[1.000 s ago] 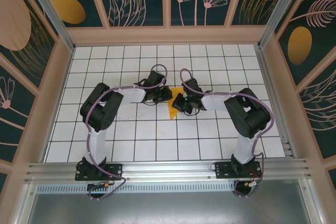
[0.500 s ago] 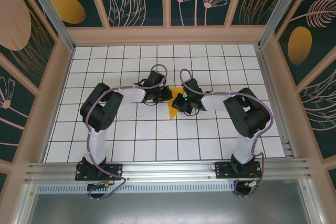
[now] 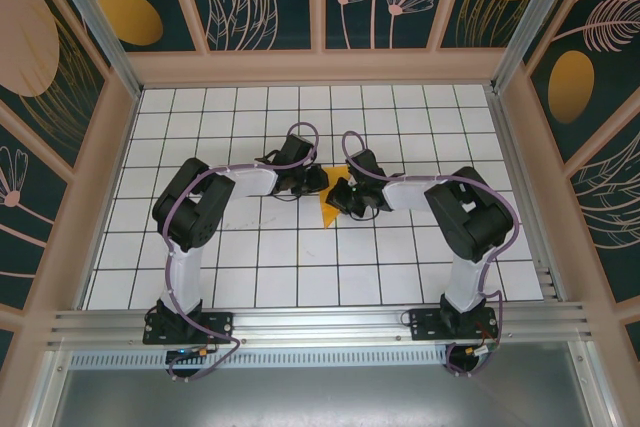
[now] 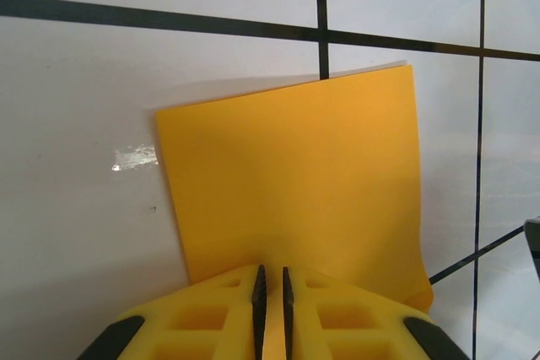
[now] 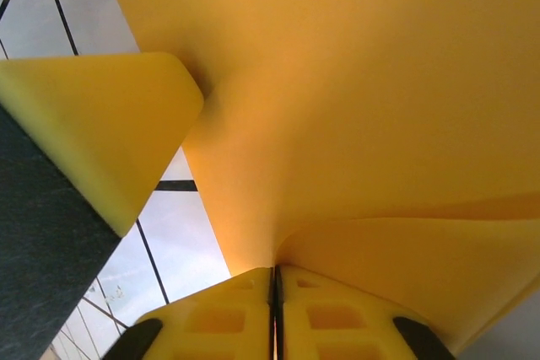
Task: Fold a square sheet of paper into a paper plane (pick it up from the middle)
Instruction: Third fold the triangle at the center of the table.
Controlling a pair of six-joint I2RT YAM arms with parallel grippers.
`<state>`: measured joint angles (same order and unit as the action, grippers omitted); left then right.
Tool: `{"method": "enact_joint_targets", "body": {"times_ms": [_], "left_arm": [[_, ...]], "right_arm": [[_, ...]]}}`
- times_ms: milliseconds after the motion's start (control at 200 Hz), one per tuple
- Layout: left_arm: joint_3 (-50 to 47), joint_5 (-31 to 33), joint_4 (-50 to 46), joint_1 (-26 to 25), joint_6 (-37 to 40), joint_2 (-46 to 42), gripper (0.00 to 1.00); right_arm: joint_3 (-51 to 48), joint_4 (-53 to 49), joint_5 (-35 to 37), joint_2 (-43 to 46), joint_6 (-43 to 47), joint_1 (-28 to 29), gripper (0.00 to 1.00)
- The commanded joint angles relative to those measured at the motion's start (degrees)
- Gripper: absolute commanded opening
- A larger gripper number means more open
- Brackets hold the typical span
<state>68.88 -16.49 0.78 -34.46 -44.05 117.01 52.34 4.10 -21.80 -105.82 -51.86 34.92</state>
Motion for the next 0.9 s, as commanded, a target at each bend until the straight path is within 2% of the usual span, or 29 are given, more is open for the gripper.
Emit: {"method": "enact_joint_targets", "body": {"times_ms": [0,155,445,756,891], "left_arm": [[0.54,0.09,-5.43,0.99,-1.78,-2.07,0.21],[0.55,0.43,-6.36,3.87,-2.88,-6.04,0.26],[-2.93,-1.23,-5.44,6.77,-2.87,-10.03,0.27],[-6.13,-7.42,-0.63,6.76,-4.81,-10.91,0.26],[-7.72,-9.53,1.5,6.79,-5.84,-10.95,0.23]], "right_arm": [[-0.91,-3.78,1.83,-2.58,1.21,0.15,0.18],[-1.31,-3.95,1.94,-2.48,1.2,0.15,0.29],[-1.88,-3.55,2.11,-1.62,1.23,0.15,0.39],[-3.35,-2.57,1.85,-0.44,0.81,-0.68,0.42],[-3.82,-2.36,1.67,-0.31,0.57,-0.91,0.37]]}}
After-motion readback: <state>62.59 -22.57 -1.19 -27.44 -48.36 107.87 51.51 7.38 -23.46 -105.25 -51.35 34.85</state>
